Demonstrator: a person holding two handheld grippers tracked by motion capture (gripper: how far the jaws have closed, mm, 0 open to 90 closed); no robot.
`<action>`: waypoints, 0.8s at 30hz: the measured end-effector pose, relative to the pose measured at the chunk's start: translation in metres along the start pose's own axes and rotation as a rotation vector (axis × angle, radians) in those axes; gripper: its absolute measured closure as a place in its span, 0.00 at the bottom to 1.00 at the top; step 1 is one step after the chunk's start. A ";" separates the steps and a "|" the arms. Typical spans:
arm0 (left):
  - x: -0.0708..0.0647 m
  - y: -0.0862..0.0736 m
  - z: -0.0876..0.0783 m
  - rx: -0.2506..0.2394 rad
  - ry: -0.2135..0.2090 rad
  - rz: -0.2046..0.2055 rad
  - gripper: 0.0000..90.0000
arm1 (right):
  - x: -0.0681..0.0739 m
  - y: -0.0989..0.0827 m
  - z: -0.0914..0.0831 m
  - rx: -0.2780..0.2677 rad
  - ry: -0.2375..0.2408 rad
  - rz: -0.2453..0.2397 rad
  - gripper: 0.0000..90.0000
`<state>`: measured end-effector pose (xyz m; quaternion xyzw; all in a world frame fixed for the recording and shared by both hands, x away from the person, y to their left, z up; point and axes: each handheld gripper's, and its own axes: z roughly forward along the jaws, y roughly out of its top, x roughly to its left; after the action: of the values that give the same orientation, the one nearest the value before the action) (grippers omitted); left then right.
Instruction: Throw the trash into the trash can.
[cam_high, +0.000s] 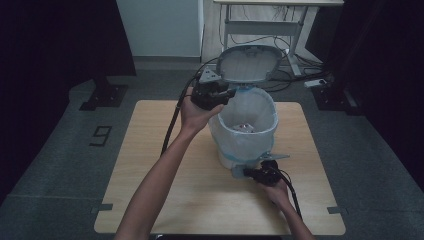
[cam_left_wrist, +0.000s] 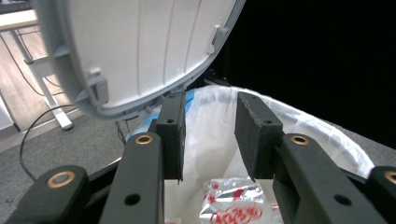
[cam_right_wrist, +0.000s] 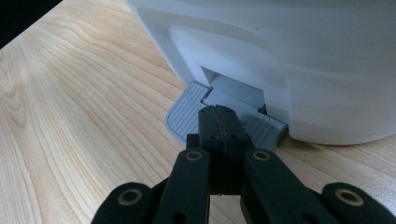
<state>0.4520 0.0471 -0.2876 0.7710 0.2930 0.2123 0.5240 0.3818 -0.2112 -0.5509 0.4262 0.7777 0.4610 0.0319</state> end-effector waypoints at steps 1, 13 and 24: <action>0.001 -0.001 -0.002 0.001 0.001 -0.001 0.70 | 0.000 0.000 0.000 0.000 -0.001 0.001 1.00; 0.009 -0.024 -0.031 0.007 0.011 -0.015 0.66 | 0.001 0.000 0.000 -0.003 -0.006 0.001 1.00; 0.015 -0.051 -0.051 0.010 0.026 -0.029 0.61 | 0.001 0.000 0.000 -0.004 -0.006 0.003 1.00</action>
<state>0.4190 0.1060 -0.3165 0.7664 0.3119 0.2135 0.5194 0.3810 -0.2109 -0.5509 0.4285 0.7762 0.4612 0.0344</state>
